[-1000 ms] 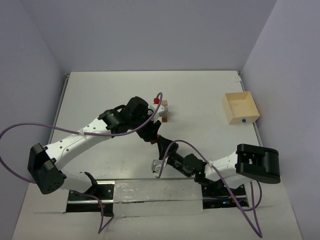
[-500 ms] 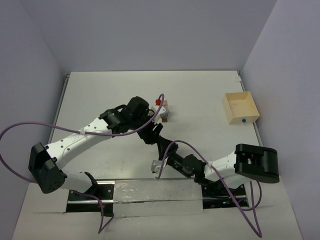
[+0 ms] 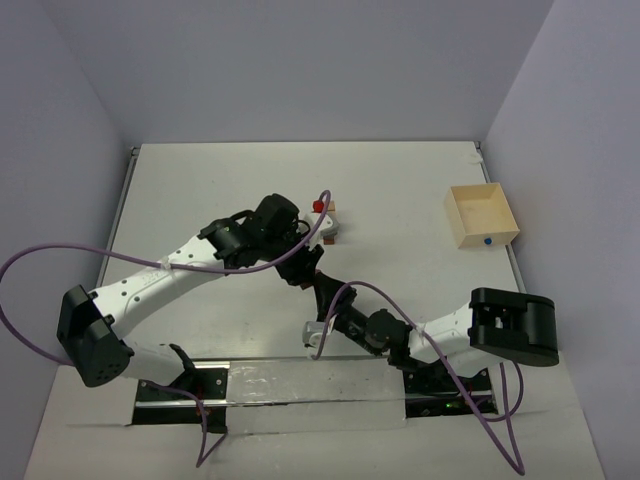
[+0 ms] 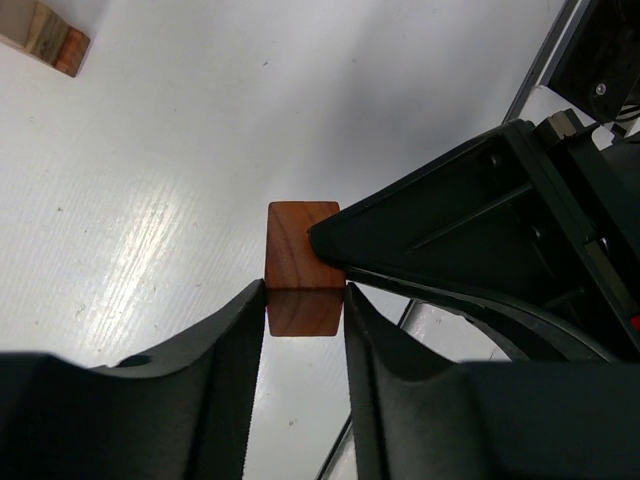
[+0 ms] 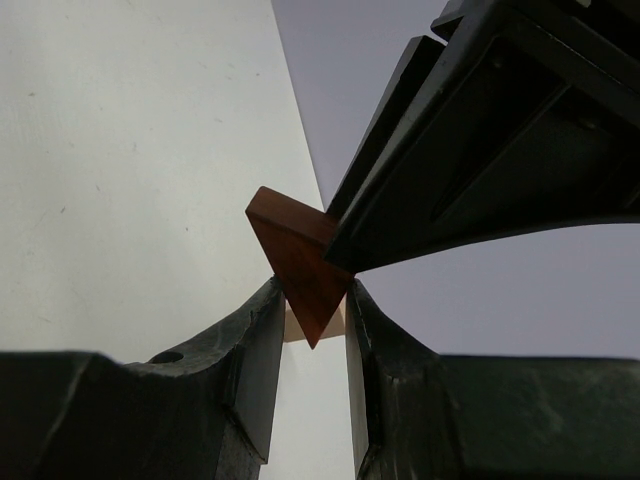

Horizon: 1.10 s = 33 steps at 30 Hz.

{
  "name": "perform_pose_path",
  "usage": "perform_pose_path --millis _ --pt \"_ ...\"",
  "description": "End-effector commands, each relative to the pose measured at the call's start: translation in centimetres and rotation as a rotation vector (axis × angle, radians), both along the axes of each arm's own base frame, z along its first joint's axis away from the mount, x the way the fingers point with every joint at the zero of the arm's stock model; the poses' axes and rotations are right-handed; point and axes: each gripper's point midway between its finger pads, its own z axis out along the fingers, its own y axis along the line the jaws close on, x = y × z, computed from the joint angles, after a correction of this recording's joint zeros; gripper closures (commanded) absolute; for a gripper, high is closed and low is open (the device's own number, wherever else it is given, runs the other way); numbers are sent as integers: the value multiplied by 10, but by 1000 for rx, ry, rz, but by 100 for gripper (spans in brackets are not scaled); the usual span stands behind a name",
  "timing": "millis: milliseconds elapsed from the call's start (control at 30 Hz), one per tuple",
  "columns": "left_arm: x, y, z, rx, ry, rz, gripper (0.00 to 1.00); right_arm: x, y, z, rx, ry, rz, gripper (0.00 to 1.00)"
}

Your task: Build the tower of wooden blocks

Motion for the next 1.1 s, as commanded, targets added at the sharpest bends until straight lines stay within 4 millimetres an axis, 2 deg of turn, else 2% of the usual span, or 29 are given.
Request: perform_pose_path --millis 0,167,233,300,333,467,700,767,867,1000,1067 --pt "-4 -7 11 -41 -8 -26 69 -4 6 32 121 -41 18 99" --pt "-6 -7 6 -30 4 -31 83 -3 7 34 128 -42 15 97" --pt "-8 -7 4 -28 13 -33 94 -2 6 35 137 -41 1 94" --pt "-8 -7 3 -29 18 -29 100 -1 6 36 140 -39 -11 86" --pt "-9 -7 3 -32 18 -30 100 0 5 37 141 -39 -14 83" --pt "-9 -6 6 -44 8 -21 100 -1 2 38 147 -42 -23 54" --pt "-10 4 9 -50 -15 12 100 -4 -19 36 175 -52 -58 27" --pt "-9 5 11 -55 -23 25 100 -2 -28 37 194 -41 -91 24" --pt "2 4 21 -69 -18 131 100 4 -47 27 203 18 -184 22" --pt "31 2 29 -46 -1 369 100 11 -76 14 249 118 -321 22" --pt "47 -5 39 -49 8 460 100 14 -87 12 276 141 -375 21"
